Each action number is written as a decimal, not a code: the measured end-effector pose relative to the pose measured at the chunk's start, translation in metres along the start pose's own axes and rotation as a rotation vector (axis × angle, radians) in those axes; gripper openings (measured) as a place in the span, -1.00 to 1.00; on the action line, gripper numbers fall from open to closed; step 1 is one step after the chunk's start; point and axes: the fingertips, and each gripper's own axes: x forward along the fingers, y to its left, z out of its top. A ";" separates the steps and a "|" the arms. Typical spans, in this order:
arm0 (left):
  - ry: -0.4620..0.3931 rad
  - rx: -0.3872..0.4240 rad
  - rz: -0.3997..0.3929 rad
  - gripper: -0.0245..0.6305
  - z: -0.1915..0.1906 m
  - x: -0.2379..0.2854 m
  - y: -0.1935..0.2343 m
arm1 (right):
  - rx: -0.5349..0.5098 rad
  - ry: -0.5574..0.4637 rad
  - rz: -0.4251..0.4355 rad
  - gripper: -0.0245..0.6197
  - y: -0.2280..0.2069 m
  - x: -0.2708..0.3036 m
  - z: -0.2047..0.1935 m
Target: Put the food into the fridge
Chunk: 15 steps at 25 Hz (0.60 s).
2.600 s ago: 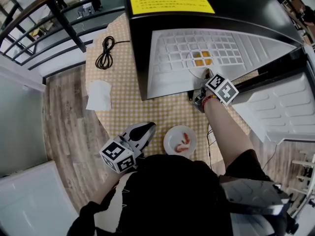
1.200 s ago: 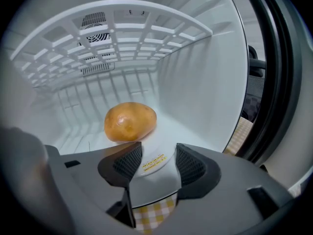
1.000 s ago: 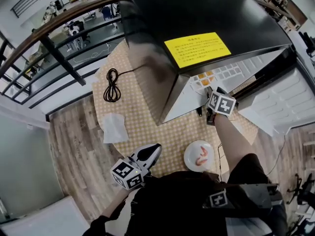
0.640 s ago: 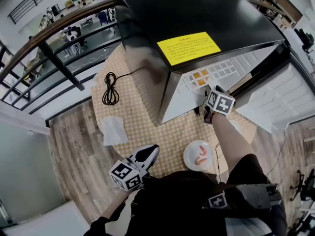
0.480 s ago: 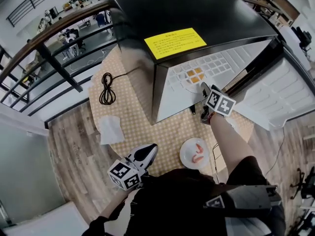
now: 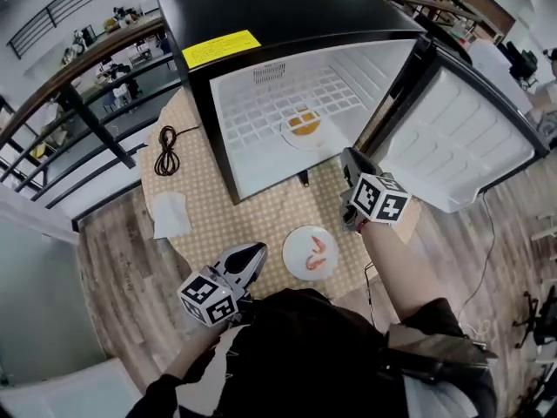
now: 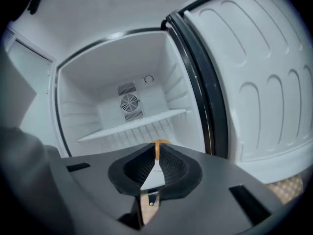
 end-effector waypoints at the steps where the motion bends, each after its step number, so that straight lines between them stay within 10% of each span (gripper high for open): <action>1: -0.004 0.004 0.005 -0.88 0.000 0.001 -0.008 | 0.004 -0.021 0.028 -0.81 0.004 -0.013 0.008; 15: -0.087 0.008 0.062 -0.88 -0.026 0.022 -0.145 | 0.260 -0.006 0.275 -0.87 0.009 -0.226 -0.015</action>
